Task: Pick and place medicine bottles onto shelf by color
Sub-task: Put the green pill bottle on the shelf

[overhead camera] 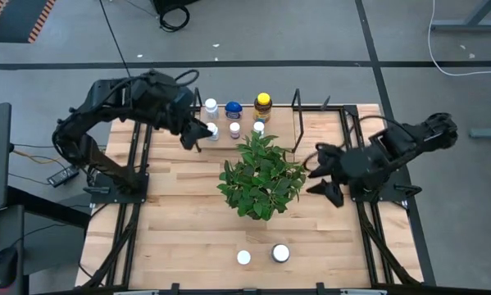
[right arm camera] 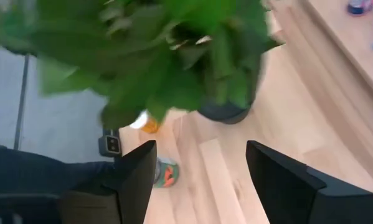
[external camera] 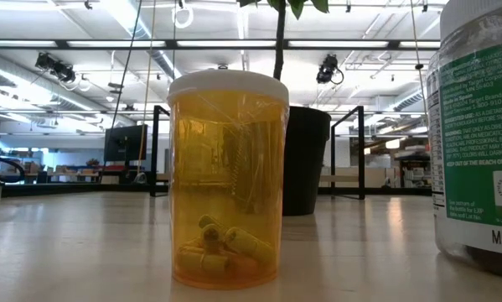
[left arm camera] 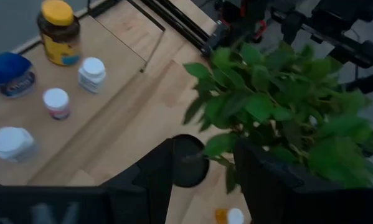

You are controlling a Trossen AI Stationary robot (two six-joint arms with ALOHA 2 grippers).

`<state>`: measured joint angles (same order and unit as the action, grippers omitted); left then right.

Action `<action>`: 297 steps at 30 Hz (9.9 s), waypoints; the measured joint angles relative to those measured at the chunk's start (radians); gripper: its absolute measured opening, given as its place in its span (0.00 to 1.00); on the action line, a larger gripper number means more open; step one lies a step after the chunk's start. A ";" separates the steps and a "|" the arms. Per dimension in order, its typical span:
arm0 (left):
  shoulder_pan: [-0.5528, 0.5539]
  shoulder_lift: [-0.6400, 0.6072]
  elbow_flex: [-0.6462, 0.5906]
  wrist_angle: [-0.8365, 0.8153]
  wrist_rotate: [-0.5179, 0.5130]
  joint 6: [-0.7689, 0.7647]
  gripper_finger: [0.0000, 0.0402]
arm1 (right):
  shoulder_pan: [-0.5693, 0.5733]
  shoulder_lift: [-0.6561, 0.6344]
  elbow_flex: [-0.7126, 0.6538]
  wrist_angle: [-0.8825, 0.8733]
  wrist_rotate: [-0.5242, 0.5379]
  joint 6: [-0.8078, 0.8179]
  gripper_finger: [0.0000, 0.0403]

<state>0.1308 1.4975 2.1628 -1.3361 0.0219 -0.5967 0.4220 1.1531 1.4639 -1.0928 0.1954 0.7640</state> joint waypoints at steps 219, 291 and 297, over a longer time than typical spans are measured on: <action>-0.517 0.001 0.000 -0.030 -0.160 -0.150 0.43 | 0.393 0.661 -0.086 0.405 0.225 0.344 0.91; -0.517 0.001 0.000 -0.057 -0.160 -0.134 0.43 | 0.392 0.679 -0.075 0.342 0.272 0.309 0.60; -0.517 0.001 0.000 -0.061 -0.160 -0.131 0.43 | 0.393 0.679 0.093 0.129 0.281 0.340 0.60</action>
<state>-0.3866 1.4982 2.1624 -1.3972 -0.1379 -0.7277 0.8148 1.8324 1.5565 -0.9635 0.4767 1.1039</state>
